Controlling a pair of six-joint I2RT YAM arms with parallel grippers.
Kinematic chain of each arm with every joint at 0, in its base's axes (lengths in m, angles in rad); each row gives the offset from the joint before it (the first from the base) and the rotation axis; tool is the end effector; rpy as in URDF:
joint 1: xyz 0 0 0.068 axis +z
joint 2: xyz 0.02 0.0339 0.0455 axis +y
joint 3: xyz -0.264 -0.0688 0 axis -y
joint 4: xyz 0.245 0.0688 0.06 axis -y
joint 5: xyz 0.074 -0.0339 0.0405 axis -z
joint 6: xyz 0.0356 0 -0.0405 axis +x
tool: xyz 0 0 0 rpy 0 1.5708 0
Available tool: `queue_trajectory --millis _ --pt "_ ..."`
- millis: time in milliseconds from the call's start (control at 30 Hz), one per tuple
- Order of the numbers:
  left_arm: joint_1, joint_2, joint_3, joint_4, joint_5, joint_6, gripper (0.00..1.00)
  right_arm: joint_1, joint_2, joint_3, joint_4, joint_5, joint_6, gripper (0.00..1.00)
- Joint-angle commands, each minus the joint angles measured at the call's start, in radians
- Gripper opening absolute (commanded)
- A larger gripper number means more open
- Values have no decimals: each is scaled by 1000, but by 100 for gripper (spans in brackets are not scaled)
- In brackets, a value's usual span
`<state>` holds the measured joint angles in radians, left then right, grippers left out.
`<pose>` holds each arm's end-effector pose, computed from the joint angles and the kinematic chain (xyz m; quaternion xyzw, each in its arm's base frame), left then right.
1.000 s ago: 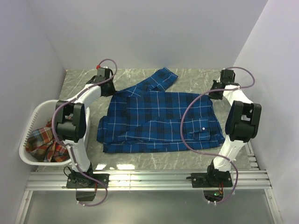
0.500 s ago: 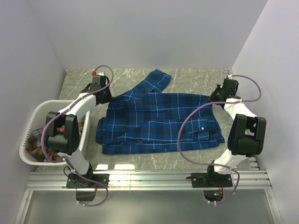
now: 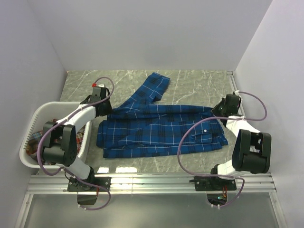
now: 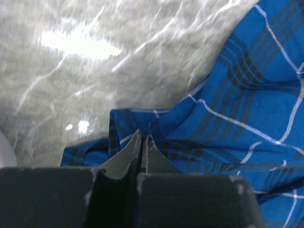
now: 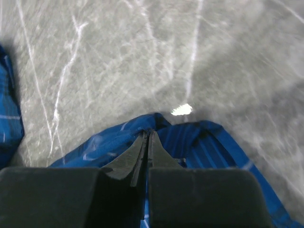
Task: Fold and stack the long sleeve shirts
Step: Fold the shirt
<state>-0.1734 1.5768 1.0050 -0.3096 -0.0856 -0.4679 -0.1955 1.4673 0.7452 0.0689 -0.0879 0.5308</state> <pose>0.3253 -0.0539 0.2109 -0.1523 0.9280 -0.0682 0.3331 0.2980 -0.0558 0.1927 0.3000 0.8442 0.1127 0.4297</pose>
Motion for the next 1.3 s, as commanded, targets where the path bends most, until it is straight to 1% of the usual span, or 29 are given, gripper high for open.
queue_trajectory --millis 0,200,300,367,433,500,533,600,633,667,700,733,767,800,833,867,900,933,967,1033,1067,1100,1167,1200,1233,1267 --pt "6 -52 -34 23 -65 -11 1 -27 -79 -33 63 135 52 0" --pt "6 -77 -55 40 -56 3 0 -45 -137 -64 20 264 121 2" --pt "5 -74 -74 18 -71 -23 0 -48 -134 -75 -9 287 142 6" --pt "5 -63 -86 1 -71 -43 1 -48 -119 -64 -40 295 152 18" --pt "5 -61 -95 3 -53 -48 1 -48 -116 -64 -50 284 146 22" --pt "3 -75 -106 4 -25 -54 2 -47 -140 -64 -61 284 164 24" --pt "2 -78 -109 0 -17 -55 3 -48 -153 -64 -61 287 166 30" --pt "-1 -86 -111 -11 -22 -63 7 -38 -194 -55 -81 301 163 35" --pt "-3 -95 -114 -20 -26 -63 10 -36 -209 -49 -104 310 156 39" --pt "-3 -101 -123 -20 -26 -60 12 -25 -223 -32 -110 312 143 42" --pt "-3 -106 -126 -20 -31 -57 13 -16 -242 -21 -109 301 91 45" --pt "-3 -107 -129 -19 -31 -55 13 -1 -239 -6 -115 292 65 49" --pt "-3 -106 -132 -14 -28 -52 13 14 -230 47 -136 290 45 52" --pt "-3 -106 -132 -13 -25 -52 12 55 -193 81 -164 293 11 52" --pt "-3 -100 -132 -13 -20 -52 11 77 -168 120 -238 309 6 54" --pt "-3 -97 -129 -13 -19 -52 10 105 -147 194 -276 332 0 54" --pt "-3 -95 -126 -13 -20 -51 9 173 -110 227 -305 394 -18 54" --pt "-3 -95 -126 -13 -26 -49 8 194 -92 258 -342 414 -29 54" --pt "-3 -93 -129 -13 -29 -46 8 247 -73 317 -353 425 -40 54" --pt "-5 -97 -131 -8 -42 -40 7 306 8 387 -408 399 -42 54" --pt "-5 -95 -132 -11 -46 -40 7 317 39 460 -431 370 -37 54" --pt "-5 -93 -132 -11 -52 -41 7 327 106 494 -454 350 -34 54" --pt "-5 -93 -131 -11 -57 -44 7 370 178 584 -510 307 -41 54" --pt "-5 -95 -128 -8 -57 -46 6 383 250 612 -533 294 -48 54" --pt "-5 -93 -125 -8 -60 -49 6 404 287 659 -587 262 -49 54" --pt "-5 -95 -123 -9 -62 -51 6 416 319 674 -607 249 -48 54"
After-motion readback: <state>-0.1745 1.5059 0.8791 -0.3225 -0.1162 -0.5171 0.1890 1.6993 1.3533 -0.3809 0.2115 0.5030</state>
